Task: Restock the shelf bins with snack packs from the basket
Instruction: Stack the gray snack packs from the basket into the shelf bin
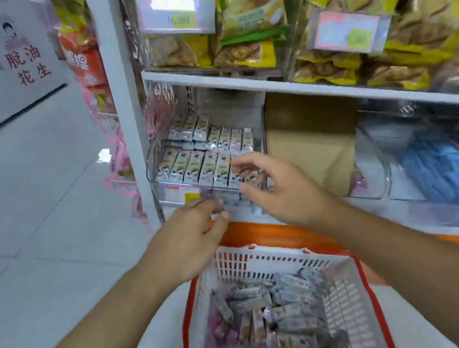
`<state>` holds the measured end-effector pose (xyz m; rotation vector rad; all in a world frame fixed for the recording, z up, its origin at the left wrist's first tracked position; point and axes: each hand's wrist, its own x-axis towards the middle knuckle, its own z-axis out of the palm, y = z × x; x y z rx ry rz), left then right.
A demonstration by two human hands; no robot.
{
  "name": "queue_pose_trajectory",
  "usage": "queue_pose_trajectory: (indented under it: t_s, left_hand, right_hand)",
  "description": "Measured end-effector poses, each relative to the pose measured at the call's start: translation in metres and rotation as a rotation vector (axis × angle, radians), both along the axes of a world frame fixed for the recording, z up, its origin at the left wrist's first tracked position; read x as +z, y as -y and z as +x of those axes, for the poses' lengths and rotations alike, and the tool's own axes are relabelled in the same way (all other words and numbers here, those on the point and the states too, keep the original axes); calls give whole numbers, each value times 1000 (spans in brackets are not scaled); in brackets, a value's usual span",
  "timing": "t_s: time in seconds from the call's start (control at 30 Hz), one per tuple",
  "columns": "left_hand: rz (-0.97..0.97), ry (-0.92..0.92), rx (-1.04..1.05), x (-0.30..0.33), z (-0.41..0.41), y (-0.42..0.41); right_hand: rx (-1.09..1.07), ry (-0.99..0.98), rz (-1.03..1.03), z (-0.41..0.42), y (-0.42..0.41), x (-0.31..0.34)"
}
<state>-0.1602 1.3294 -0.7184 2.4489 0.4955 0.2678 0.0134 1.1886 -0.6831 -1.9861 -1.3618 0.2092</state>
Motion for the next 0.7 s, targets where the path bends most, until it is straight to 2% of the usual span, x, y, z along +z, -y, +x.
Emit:
queue_pose_trajectory:
  t_s: [0.07, 0.2, 0.37, 0.5, 0.6, 0.7]
  left_hand:
    - [-6, -57, -24, -27, -2, 16]
    - [79, -266, -106, -94, -18, 44]
    - [91, -469, 19, -173, -40, 43]
    - [11, -514, 85, -215, -49, 46]
    - [11, -516, 117, -230, -47, 50]
    - [32, -553, 142, -235, -42, 54]
  right_hand:
    - [-10, -21, -68, -15, 32, -25]
    - [-84, -131, -330, -30, 93, -98]
    - [-120, -184, -676, -30, 130, -186]
    - [-189, -250, -780, -24, 147, -239]
    - [-268, -341, -783, -20, 155, -271]
    - [-357, -306, -777, -20, 158, -295]
